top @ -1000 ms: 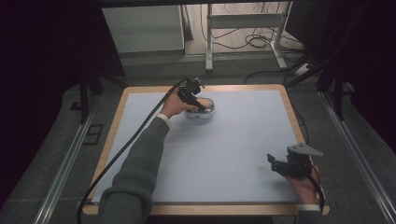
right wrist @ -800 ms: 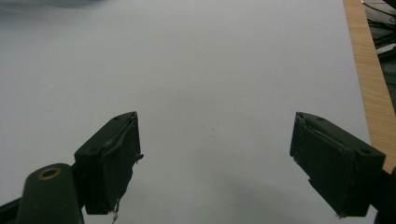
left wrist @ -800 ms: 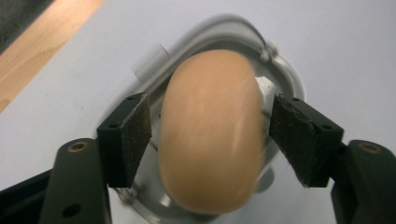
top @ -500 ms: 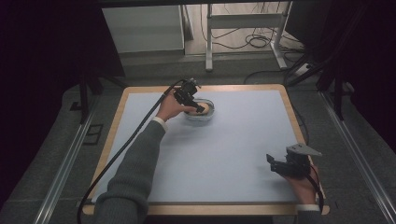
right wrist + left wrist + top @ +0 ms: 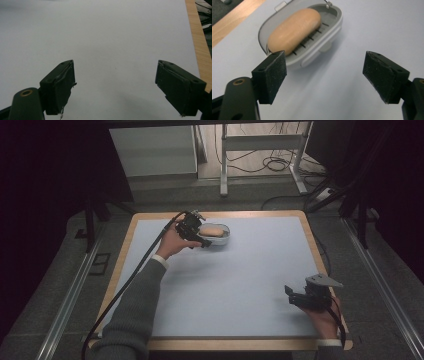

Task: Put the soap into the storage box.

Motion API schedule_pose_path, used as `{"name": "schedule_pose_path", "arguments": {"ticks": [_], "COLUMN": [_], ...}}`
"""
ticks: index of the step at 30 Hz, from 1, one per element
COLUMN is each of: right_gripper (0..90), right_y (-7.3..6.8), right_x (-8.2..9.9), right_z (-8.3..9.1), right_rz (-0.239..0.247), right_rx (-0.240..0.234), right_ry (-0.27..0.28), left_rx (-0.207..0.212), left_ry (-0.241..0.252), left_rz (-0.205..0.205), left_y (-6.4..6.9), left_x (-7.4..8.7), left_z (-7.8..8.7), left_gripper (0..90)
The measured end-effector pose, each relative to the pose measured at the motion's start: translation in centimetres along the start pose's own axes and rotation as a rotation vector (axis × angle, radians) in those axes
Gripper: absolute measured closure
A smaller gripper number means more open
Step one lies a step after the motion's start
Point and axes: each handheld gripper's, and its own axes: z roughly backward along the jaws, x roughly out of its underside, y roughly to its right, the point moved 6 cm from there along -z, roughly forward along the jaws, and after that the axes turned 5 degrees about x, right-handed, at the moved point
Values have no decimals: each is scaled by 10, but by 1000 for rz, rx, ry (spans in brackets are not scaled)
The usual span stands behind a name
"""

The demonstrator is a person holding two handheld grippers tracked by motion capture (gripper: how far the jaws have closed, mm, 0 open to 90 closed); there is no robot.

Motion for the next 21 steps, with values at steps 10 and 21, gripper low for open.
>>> {"name": "schedule_pose_path", "arguments": {"ticks": [10, 21], "right_gripper": [160, 158], "right_y": [-2, -2], "right_x": [-1, -2], "right_z": [0, 3], "right_rz": [6, 6], "right_rx": [1, 2], "right_ry": [0, 10], "left_rx": [28, -6], "left_ry": [12, 80], "left_rz": [6, 47], "left_y": [24, 49], "left_x": [31, 83], "left_z": [12, 35], "left_gripper": [179, 178]}}
